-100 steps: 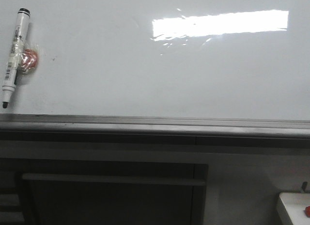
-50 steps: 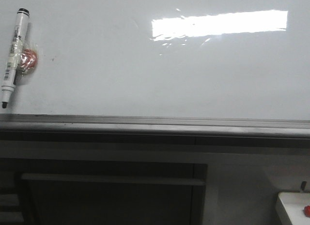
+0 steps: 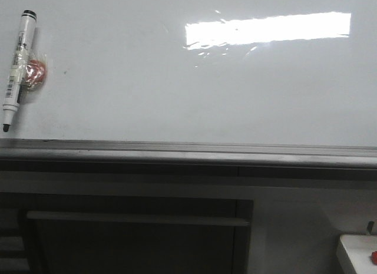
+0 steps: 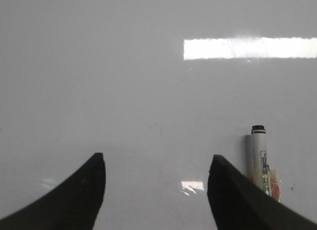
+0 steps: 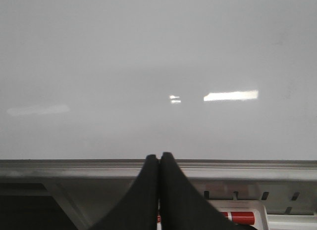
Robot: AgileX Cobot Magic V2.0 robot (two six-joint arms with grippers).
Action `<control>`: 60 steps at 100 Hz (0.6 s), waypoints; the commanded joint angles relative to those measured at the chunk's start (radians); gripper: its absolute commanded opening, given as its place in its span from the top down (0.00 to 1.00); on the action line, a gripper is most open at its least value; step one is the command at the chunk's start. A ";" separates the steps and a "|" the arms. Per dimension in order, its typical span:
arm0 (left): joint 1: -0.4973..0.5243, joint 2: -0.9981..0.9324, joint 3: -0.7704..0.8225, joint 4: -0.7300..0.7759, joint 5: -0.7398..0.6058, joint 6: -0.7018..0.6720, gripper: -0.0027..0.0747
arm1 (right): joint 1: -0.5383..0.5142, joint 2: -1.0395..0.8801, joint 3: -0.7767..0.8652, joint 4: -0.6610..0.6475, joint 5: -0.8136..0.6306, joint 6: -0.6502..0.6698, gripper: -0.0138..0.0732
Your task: Write number 0 on whiteboard
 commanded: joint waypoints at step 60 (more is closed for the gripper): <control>-0.414 0.537 -0.008 -0.074 -0.458 -0.018 0.38 | 0.001 0.023 -0.035 0.015 -0.089 0.000 0.91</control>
